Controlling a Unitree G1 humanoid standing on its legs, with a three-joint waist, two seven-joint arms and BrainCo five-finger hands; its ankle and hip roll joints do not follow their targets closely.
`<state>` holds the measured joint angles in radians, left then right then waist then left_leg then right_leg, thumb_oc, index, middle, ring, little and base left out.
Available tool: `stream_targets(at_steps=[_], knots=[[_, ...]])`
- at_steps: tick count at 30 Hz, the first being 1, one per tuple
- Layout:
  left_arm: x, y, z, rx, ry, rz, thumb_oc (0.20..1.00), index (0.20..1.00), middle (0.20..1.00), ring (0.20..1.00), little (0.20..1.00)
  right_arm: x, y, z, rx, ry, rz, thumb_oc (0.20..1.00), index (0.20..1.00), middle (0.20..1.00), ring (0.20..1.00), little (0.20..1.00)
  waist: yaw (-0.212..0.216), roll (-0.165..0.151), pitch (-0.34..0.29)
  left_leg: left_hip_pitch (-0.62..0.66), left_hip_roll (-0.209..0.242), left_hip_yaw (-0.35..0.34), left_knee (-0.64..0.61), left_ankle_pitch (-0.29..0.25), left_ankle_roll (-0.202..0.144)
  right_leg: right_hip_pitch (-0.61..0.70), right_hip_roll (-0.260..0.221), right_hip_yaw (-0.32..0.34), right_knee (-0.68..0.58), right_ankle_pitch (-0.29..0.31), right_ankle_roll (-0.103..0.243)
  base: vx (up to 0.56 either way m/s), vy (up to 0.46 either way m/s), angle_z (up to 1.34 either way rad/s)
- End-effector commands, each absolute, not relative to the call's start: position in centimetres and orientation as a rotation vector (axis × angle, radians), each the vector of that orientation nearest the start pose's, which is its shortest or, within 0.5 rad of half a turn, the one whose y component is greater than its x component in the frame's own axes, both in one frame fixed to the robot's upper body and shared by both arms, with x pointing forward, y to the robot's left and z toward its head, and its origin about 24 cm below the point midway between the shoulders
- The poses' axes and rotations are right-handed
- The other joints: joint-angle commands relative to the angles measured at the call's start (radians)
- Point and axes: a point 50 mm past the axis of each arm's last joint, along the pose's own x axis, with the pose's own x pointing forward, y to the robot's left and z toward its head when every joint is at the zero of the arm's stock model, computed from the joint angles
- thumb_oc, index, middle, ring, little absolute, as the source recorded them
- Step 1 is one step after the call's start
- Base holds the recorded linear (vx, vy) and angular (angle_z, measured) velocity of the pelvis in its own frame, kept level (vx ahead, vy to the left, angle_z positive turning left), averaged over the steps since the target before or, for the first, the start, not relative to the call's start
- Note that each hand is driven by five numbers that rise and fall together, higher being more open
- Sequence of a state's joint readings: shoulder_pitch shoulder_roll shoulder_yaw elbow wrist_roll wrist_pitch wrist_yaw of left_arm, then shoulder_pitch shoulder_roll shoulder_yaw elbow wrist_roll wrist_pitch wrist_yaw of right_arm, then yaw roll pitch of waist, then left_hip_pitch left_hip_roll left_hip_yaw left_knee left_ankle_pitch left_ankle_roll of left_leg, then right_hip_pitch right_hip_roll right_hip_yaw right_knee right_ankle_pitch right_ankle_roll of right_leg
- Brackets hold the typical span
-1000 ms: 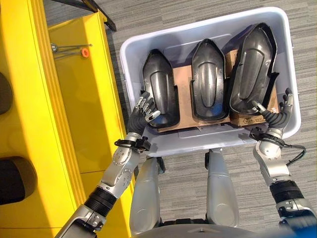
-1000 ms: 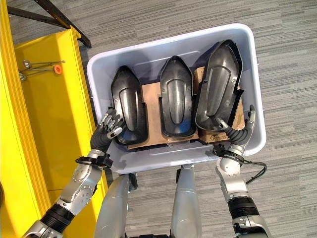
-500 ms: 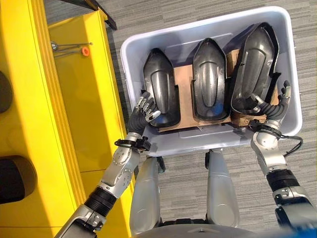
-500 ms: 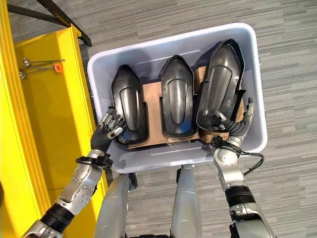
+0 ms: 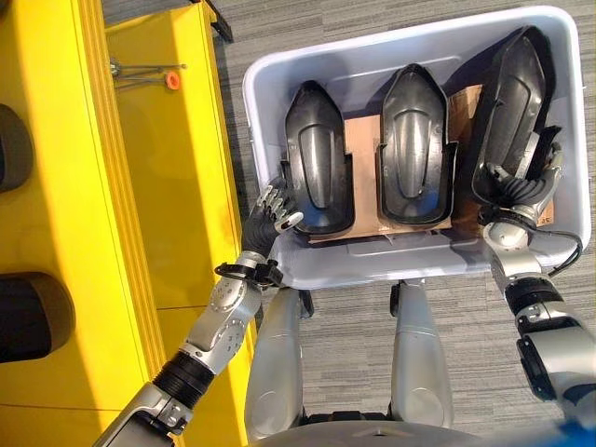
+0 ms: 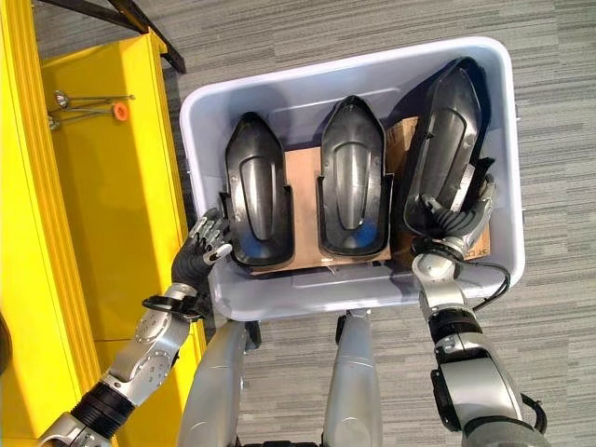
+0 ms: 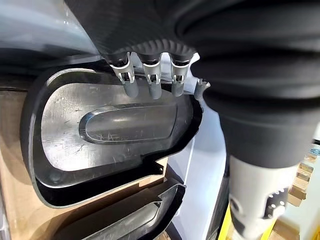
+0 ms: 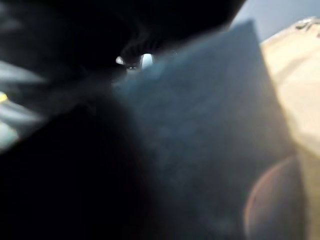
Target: Move parts from the plastic box to the shelf.
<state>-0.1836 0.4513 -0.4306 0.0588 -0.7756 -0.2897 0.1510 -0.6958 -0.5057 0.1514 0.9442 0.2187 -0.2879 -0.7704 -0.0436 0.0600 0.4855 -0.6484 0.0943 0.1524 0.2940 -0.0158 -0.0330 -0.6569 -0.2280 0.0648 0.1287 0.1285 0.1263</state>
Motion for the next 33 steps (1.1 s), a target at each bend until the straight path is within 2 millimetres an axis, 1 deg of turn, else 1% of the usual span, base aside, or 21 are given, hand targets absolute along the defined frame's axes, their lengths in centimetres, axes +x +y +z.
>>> stream_targets(at_steps=[1,2,3,4,6,12,15,18,20,23,27,31,32,33], knots=[[26.5,13.7,9.2,-0.386,-0.204,-0.286,1.000,1.000,1.000,1.000,1.000,34.8,-29.0,8.3,-0.282,0.012,-0.761,1.000,1.000,1.000,1.000,1.000,0.032,0.046,-0.044,-0.031,0.030,-0.066,0.082,-0.059,-0.039,-0.051,-0.022,-0.051,0.182,-0.091,0.002,0.00,0.000,0.00],[26.4,13.7,9.0,-0.385,-0.196,-0.293,1.000,1.000,1.000,1.000,1.000,35.0,-29.0,8.0,-0.296,0.045,-0.742,1.000,1.000,1.000,1.000,1.000,0.036,0.047,-0.045,-0.031,0.029,-0.066,0.083,-0.058,-0.039,-0.050,-0.022,-0.051,0.185,-0.092,0.001,0.00,0.000,0.00],[26.4,13.7,9.0,-0.381,-0.195,-0.301,1.000,1.000,1.000,1.000,1.000,35.1,-28.9,7.6,-0.311,0.079,-0.719,0.429,0.429,0.429,0.429,0.429,0.038,0.047,-0.045,-0.032,0.029,-0.067,0.084,-0.058,-0.038,-0.051,-0.022,-0.051,0.189,-0.093,0.000,0.00,0.000,0.00],[26.4,13.6,9.0,-0.379,-0.193,-0.306,1.000,1.000,1.000,1.000,1.000,35.3,-28.8,7.6,-0.329,0.093,-0.701,0.200,0.200,0.200,0.200,0.200,0.039,0.046,-0.045,-0.031,0.028,-0.067,0.083,-0.057,-0.038,-0.052,-0.021,-0.051,0.191,-0.093,-0.001,0.00,0.000,0.00],[26.5,13.5,9.0,-0.375,-0.190,-0.314,1.000,1.000,1.000,1.000,1.000,35.5,-28.4,7.3,-0.365,0.124,-0.646,0.200,0.200,0.200,0.200,0.200,0.040,0.044,-0.043,-0.027,0.029,-0.068,0.079,-0.053,-0.038,-0.049,-0.019,-0.054,0.191,-0.094,-0.003,0.00,0.000,0.00],[26.6,13.6,8.8,-0.379,-0.186,-0.305,1.000,1.000,1.000,1.000,1.000,35.1,-27.4,6.5,-0.357,0.093,-0.593,0.200,0.200,0.200,0.200,0.200,0.031,0.033,-0.045,-0.018,0.028,-0.070,0.078,-0.052,-0.037,-0.039,-0.017,-0.057,0.189,-0.092,-0.003,-0.01,-0.004,-0.01],[26.7,13.7,8.7,-0.385,-0.184,-0.290,1.000,1.000,1.000,1.000,1.000,34.4,-27.0,5.9,-0.347,0.073,-0.566,0.200,0.200,0.200,0.200,0.200,0.024,0.022,-0.050,-0.005,0.028,-0.073,0.072,-0.052,-0.037,-0.024,-0.016,-0.061,0.182,-0.090,-0.002,0.00,0.000,0.00],[26.7,13.8,8.7,-0.390,-0.187,-0.283,1.000,1.000,1.000,1.000,1.000,33.8,-26.9,5.4,-0.339,0.065,-0.562,0.200,0.200,0.200,0.200,0.200,0.021,0.014,-0.058,0.006,0.030,-0.076,0.066,-0.051,-0.038,-0.008,-0.017,-0.067,0.174,-0.089,0.000,0.00,-0.006,0.03],[26.6,13.9,8.4,-0.391,-0.179,-0.276,1.000,1.000,1.000,1.000,1.000,33.0,-27.1,4.8,-0.343,0.070,-0.561,0.200,0.200,0.200,0.200,0.200,0.019,0.006,-0.068,0.019,0.033,-0.079,0.061,-0.049,-0.038,0.014,-0.017,-0.074,0.164,-0.089,0.001,0.01,-0.014,0.05],[26.6,14.0,8.2,-0.386,-0.170,-0.273,1.000,1.000,1.000,1.000,1.000,32.6,-26.9,4.6,-0.335,0.061,-0.556,0.200,0.200,0.200,0.200,0.200,0.019,0.000,-0.074,0.032,0.037,-0.083,0.058,-0.049,-0.039,0.031,-0.018,-0.078,0.159,-0.089,0.002,0.00,-0.006,0.01],[26.5,14.3,7.9,-0.381,-0.155,-0.264,1.000,1.000,1.000,1.000,1.000,32.1,-26.6,4.7,-0.320,0.027,-0.541,0.200,0.200,0.200,0.200,0.200,0.016,-0.011,-0.085,0.058,0.039,-0.089,0.044,-0.046,-0.040,0.061,-0.016,-0.086,0.147,-0.089,0.004,0.01,-0.012,0.05],[26.3,14.9,7.4,-0.375,-0.142,-0.241,1.000,1.000,1.000,1.000,1.000,31.2,-25.9,5.4,-0.271,-0.056,-0.499,0.200,0.200,0.200,0.200,0.200,0.016,-0.029,-0.103,0.101,0.045,-0.098,0.025,-0.041,-0.044,0.116,-0.016,-0.102,0.125,-0.087,0.007,0.04,-0.035,0.12],[26.2,15.3,7.2,-0.371,-0.136,-0.224,1.000,1.000,1.000,1.000,1.000,30.8,-25.6,5.9,-0.255,-0.095,-0.485,0.200,0.200,0.200,0.200,0.200,0.016,-0.038,-0.112,0.124,0.048,-0.103,0.013,-0.039,-0.046,0.145,-0.015,-0.110,0.112,-0.087,0.008,0.04,-0.035,0.07],[26.2,15.3,7.2,-0.371,-0.136,-0.225,1.000,1.000,1.000,1.000,1.000,30.8,-25.6,5.9,-0.255,-0.095,-0.485,0.200,0.200,0.200,0.200,0.200,0.016,-0.038,-0.111,0.126,0.048,-0.103,0.012,-0.039,-0.046,0.147,-0.015,-0.111,0.111,-0.087,0.008,0.07,-0.054,0.05]])
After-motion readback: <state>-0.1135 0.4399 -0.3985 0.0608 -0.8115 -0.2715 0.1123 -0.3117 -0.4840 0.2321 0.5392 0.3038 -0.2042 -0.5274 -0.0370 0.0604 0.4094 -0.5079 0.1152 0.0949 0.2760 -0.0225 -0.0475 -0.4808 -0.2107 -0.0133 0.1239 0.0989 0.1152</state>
